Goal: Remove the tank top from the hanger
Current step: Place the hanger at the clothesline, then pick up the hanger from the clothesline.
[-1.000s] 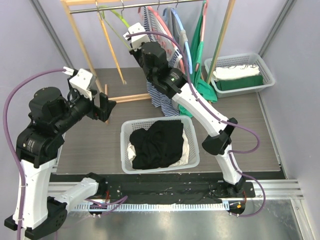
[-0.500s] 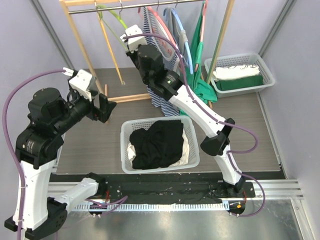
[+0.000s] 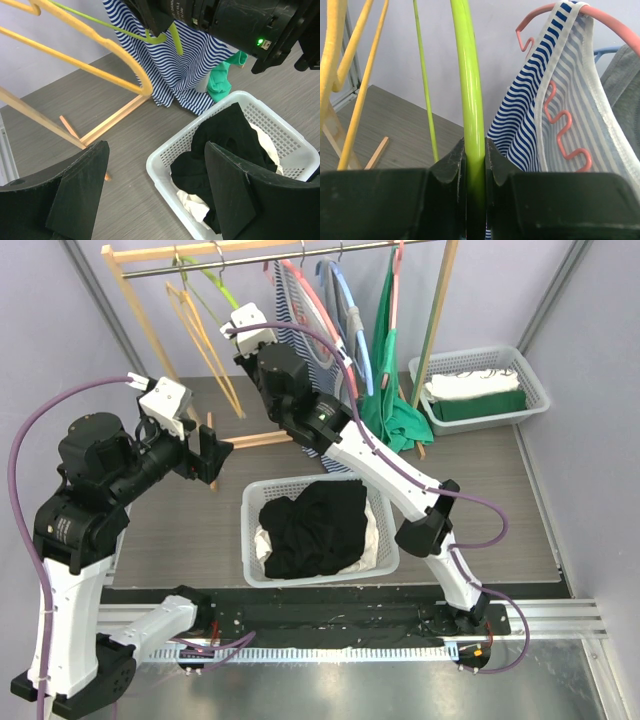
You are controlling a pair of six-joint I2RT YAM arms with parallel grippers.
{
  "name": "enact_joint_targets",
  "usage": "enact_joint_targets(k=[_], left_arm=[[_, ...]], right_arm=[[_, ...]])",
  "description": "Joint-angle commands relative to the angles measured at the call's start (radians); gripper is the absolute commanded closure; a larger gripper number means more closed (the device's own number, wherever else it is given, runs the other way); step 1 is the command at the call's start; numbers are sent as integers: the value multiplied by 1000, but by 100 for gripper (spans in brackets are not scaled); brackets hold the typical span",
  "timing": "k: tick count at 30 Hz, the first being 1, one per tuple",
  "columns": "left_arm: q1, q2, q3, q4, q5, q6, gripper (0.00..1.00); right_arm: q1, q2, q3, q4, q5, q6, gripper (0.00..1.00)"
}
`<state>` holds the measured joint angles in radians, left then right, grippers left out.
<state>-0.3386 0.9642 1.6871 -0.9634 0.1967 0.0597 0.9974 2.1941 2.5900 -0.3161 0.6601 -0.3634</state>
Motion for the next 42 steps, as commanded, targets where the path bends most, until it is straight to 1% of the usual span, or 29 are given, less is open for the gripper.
enact_joint_targets(k=[1,2,4,5,7,8,11,15,21,24,25,26,28,31,37,42], left_arm=[[9,-1,0,17,24,-8,18],[10,-1,0,15,23,-8,18],[10,-1,-3,17,24,-9,18],[10,-1,-3,15,24,-8,18],[13,-2,-6,17,23,-11,17],[13,-4,-9,17,24,-11,17],[16,-4,-13,15,26,-9,18],[16,-4,-15,14,26,-8,17],[18,-12,-30,11,33,-4,17],[19,-9,-29,9,41,-4,17],[21,-9,-29,8,43,-6,17],[21,-7,-27,9,43,-4,17],[23,-8,-21,6,49,-4,17],[26,-5,-21,6,59,-8,17],[38,2,-24,6,93,-20,18],[41,-2,-30,5,96,-17,18]], right_arm=[[6,-2,13,40,-2,-6,86],[4,-11,9,37,-2,-2,74],[-3,-20,1,17,-10,20,62],[-6,-36,-4,11,-13,29,52],[-6,-56,-27,-11,-31,49,42],[-8,-68,-37,-15,-37,56,29],[-8,-125,-67,-52,-89,92,15],[-8,-229,-100,-106,-135,124,12],[-28,-410,-235,-124,-189,174,12],[-75,-487,-292,-126,-238,237,17],[-126,-502,-319,-127,-253,257,19],[-150,-529,-335,-127,-269,282,23],[-219,-548,-373,-133,-304,340,24],[-258,-568,-409,-138,-332,356,24],[-267,-539,-381,-189,-358,362,24],[-267,-547,-381,-184,-373,400,25]])
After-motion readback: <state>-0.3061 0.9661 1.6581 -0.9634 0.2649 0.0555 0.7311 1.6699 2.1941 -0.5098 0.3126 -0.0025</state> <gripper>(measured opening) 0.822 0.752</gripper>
